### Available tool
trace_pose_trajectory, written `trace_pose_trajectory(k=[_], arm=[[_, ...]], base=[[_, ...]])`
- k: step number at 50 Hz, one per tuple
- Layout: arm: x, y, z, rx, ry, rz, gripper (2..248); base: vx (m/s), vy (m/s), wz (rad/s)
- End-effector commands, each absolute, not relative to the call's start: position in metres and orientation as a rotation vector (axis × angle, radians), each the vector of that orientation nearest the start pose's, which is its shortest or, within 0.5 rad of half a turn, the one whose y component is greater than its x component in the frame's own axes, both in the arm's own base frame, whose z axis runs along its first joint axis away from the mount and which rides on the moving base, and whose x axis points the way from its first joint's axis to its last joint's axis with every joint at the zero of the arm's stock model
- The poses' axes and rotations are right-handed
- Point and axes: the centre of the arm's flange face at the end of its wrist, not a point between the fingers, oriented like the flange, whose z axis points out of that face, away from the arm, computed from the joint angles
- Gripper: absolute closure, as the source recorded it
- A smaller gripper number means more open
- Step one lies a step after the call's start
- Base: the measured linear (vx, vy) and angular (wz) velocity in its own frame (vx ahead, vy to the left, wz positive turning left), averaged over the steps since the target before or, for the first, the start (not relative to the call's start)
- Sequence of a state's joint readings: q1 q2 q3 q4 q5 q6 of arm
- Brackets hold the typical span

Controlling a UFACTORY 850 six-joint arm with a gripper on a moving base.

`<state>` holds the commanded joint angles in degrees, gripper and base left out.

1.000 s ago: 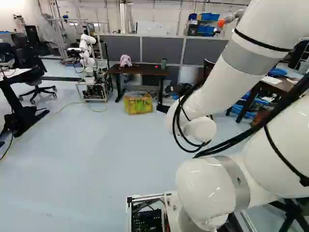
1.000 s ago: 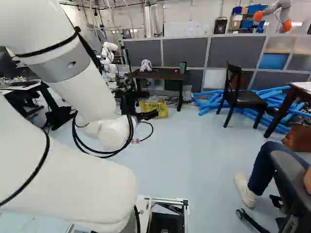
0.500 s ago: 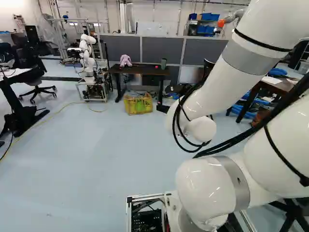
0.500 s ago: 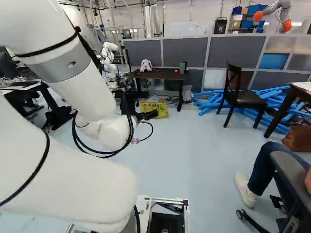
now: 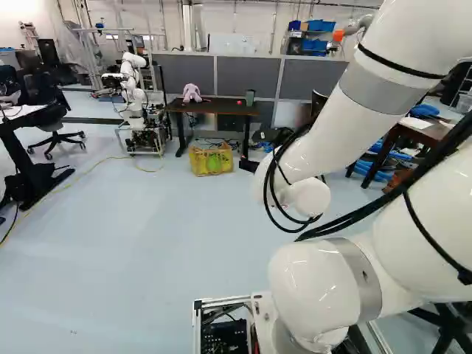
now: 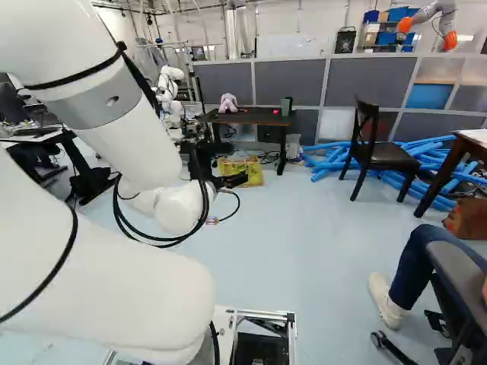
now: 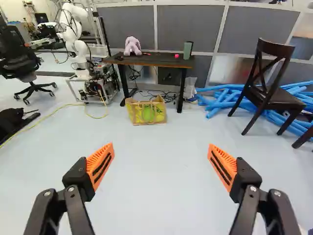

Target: Pick up the bag on the ground and place it on the table

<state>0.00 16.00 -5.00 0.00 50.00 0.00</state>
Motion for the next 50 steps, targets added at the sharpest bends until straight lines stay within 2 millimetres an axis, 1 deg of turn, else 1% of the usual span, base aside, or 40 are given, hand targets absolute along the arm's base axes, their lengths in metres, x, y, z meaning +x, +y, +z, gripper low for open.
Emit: trace_pose_trajectory(k=[24,50], arm=[[0.2703,0.0,0.3656,-2.558,0.0,-1.824,3],[0.2703,0.0,0.3656,-2.558,0.0,-1.824,3]], base=[[0.107,-0.004,-0.01],[0.134,-0.069,0.004]])
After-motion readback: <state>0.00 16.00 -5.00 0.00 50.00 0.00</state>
